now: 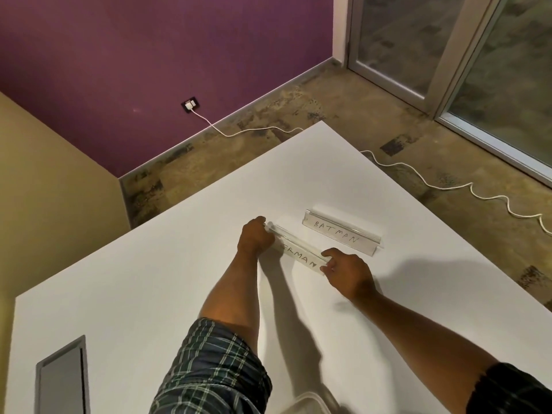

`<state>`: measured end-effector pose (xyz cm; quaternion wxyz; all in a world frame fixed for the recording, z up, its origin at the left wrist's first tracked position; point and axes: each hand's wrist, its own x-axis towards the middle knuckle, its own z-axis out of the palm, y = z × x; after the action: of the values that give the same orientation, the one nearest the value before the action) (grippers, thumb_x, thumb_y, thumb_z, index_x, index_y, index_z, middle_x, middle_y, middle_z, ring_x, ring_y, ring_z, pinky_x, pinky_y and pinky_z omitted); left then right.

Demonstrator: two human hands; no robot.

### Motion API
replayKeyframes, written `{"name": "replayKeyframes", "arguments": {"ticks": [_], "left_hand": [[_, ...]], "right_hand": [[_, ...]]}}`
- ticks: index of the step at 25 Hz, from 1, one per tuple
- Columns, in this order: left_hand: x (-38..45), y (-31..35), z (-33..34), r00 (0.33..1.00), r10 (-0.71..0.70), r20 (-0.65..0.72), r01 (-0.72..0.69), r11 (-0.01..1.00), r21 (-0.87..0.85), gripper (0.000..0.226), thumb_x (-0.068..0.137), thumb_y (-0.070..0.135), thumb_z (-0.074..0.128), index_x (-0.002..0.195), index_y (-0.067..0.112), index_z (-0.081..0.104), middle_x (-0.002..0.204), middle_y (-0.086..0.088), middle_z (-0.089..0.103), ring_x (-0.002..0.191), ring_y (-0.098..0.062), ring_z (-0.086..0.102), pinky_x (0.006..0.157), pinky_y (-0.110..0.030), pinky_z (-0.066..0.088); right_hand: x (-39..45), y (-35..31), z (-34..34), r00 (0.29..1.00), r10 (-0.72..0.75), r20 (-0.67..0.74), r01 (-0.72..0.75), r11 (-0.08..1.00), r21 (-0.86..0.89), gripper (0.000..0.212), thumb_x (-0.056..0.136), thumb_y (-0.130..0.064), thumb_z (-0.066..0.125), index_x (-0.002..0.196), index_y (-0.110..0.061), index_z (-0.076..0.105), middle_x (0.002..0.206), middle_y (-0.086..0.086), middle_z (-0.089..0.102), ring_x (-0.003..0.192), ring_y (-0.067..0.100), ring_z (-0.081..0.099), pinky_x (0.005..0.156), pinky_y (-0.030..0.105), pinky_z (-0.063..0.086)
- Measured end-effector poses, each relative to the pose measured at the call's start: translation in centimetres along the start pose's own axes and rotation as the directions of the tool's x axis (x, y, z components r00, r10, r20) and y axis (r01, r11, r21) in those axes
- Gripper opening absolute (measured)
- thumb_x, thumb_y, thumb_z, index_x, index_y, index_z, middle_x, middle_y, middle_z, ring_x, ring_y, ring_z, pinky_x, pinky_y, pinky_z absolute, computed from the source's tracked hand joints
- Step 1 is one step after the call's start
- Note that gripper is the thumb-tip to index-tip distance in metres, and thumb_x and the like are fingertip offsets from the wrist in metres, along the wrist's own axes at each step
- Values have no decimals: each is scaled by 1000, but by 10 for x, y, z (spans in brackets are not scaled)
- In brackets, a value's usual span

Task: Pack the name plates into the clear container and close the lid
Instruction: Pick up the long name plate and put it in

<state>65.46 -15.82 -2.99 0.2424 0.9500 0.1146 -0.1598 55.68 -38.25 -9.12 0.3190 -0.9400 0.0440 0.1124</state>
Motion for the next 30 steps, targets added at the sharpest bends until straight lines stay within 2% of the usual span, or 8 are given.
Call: {"name": "replayKeyframes", "arguments": {"ticks": [2, 7, 10, 14, 17, 22, 26, 30], "left_hand": [[-14, -6, -5, 999, 8, -38, -7, 1000, 21, 31, 90, 18, 58, 118, 6, 64, 121, -13, 67, 117, -33, 59, 92, -34, 47], [-69, -34, -30, 992, -100, -73, 96, 994, -52, 39, 77, 15, 68, 115, 9, 70, 118, -10, 68, 112, -27, 63, 89, -35, 53], [-110, -58, -51, 987, -159, -38, 155, 982, -104, 38, 72, 24, 82, 106, 10, 72, 106, -8, 71, 96, -23, 68, 85, -35, 57], [-167, -87, -75, 968, -247, 52, 252, 952, -173, 40, 66, 18, 91, 97, 2, 71, 92, -16, 76, 77, -26, 75, 74, -35, 62], [-208, -106, -88, 954, -274, 125, 293, 940, -176, 44, 66, 18, 93, 96, -5, 71, 86, -18, 76, 69, -25, 74, 72, -36, 63], [-277, -137, -96, 872, -300, 386, 388, 905, -173, 44, 70, 22, 91, 99, -4, 72, 96, -22, 74, 71, -22, 72, 66, -28, 62], [-324, -151, -82, 762, -281, 584, 426, 896, -125, 34, 75, 24, 88, 97, 2, 75, 90, -13, 76, 69, -15, 72, 60, -20, 57], [-352, -156, -62, 695, -255, 672, 398, 915, -66, 50, 75, 20, 87, 114, -6, 70, 101, -12, 76, 83, -22, 74, 65, -22, 58]], "right_hand": [[-7, -3, -1, 1000, -16, -14, 16, 1000, 18, 26, 87, -35, 68, 113, -32, 64, 86, -12, 77, 90, 18, 71, 76, 31, 54], [-35, -23, -15, 998, -55, -33, 57, 996, 65, 28, 82, -42, 73, 108, -32, 67, 78, -12, 70, 82, 14, 68, 74, 30, 53], [-60, -40, -27, 989, -148, 15, 148, 989, -7, 43, 76, -53, 75, 114, -36, 63, 85, -14, 65, 84, 10, 64, 76, 30, 50], [-92, -59, -37, 942, -286, 175, 310, 943, -125, 68, 68, -55, 79, 129, -37, 54, 109, -14, 61, 101, 11, 62, 85, 30, 48], [-113, -73, -42, 891, -385, 243, 429, 887, -171, 72, 66, -54, 81, 130, -37, 54, 109, -16, 58, 99, 9, 61, 78, 25, 42], [-150, -79, -49, 720, -592, 362, 690, 667, -280, 69, 63, -71, 73, 121, -39, 55, 109, -14, 52, 92, 10, 59, 74, 29, 46], [-177, -77, -46, 499, -755, 424, 861, 488, -143, 63, 64, -70, 74, 110, -31, 57, 107, -12, 51, 85, 7, 50, 65, 25, 38], [-200, -68, -37, 398, -770, 499, 902, 428, -59, 52, 66, -67, 73, 97, -31, 51, 89, -17, 58, 76, 4, 50, 62, 24, 35]]}}
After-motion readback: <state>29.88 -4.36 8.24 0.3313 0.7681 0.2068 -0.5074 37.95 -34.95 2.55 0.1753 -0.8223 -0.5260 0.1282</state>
